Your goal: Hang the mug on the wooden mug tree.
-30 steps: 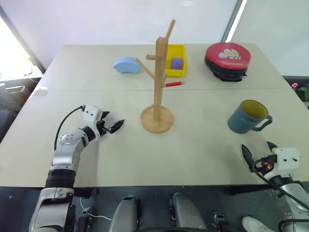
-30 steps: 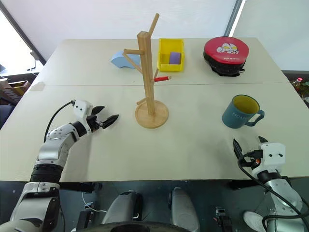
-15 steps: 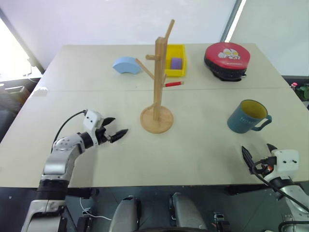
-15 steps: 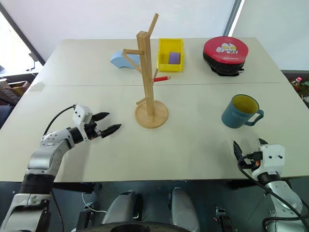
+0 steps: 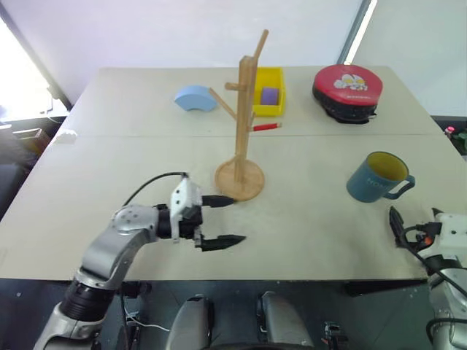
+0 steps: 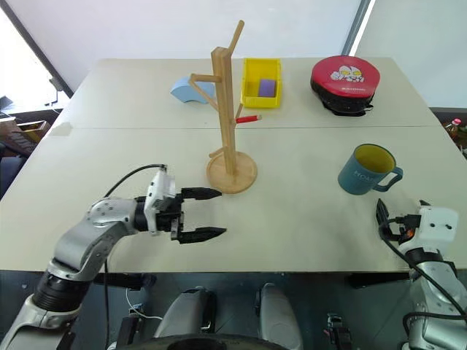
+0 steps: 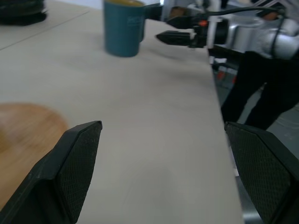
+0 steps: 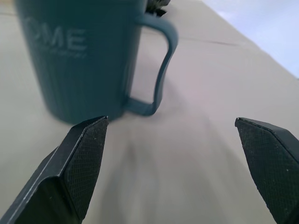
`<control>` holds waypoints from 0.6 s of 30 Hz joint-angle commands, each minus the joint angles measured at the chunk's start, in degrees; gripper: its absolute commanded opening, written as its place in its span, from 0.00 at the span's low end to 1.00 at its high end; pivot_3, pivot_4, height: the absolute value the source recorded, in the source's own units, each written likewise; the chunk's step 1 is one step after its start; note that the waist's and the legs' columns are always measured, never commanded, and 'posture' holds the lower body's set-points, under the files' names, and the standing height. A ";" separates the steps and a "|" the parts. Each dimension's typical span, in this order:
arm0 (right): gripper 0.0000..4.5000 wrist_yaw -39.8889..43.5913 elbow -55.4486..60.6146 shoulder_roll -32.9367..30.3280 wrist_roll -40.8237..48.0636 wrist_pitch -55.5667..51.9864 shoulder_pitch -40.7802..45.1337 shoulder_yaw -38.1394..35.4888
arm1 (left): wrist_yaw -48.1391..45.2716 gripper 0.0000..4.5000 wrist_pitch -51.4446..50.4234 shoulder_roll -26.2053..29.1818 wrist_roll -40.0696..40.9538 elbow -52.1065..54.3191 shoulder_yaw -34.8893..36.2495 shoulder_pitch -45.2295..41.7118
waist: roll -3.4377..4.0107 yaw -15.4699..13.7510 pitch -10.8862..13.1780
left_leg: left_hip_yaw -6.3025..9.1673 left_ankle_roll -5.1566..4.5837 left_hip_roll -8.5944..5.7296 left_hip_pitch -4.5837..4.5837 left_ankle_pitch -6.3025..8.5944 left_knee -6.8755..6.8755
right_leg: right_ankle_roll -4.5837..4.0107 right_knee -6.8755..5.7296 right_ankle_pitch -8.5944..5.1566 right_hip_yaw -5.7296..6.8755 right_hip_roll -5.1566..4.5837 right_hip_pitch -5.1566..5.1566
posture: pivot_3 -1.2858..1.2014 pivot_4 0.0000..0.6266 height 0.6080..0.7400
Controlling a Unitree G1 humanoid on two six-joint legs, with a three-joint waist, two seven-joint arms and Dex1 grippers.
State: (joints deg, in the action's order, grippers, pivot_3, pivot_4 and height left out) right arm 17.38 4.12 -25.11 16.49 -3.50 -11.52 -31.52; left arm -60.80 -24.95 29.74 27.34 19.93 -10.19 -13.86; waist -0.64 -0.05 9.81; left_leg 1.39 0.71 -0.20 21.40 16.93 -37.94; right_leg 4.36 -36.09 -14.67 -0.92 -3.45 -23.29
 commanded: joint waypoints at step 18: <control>0.99 1.86 -12.98 -4.81 -0.12 2.30 11.12 0.11 | 2.74 1.00 -0.37 0.15 0.90 4.90 -0.41 -0.17 | 0.01 0.79 0.00 | 0.02 -0.06 0.11 -0.04 -0.03 -0.04 | 0.02 -0.02 0.01 -0.18 0.55 0.06 | 0.52 0.24 0.96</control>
State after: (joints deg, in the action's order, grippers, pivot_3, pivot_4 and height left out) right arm 18.72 -9.37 -28.55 15.96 -2.42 -1.02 -30.86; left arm -58.40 -25.60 29.52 27.05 22.39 -11.56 -14.04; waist -0.63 0.74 9.80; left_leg 1.42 0.65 -0.08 21.36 16.90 -37.98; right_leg 4.39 -36.11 -14.67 -1.10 -2.89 -23.24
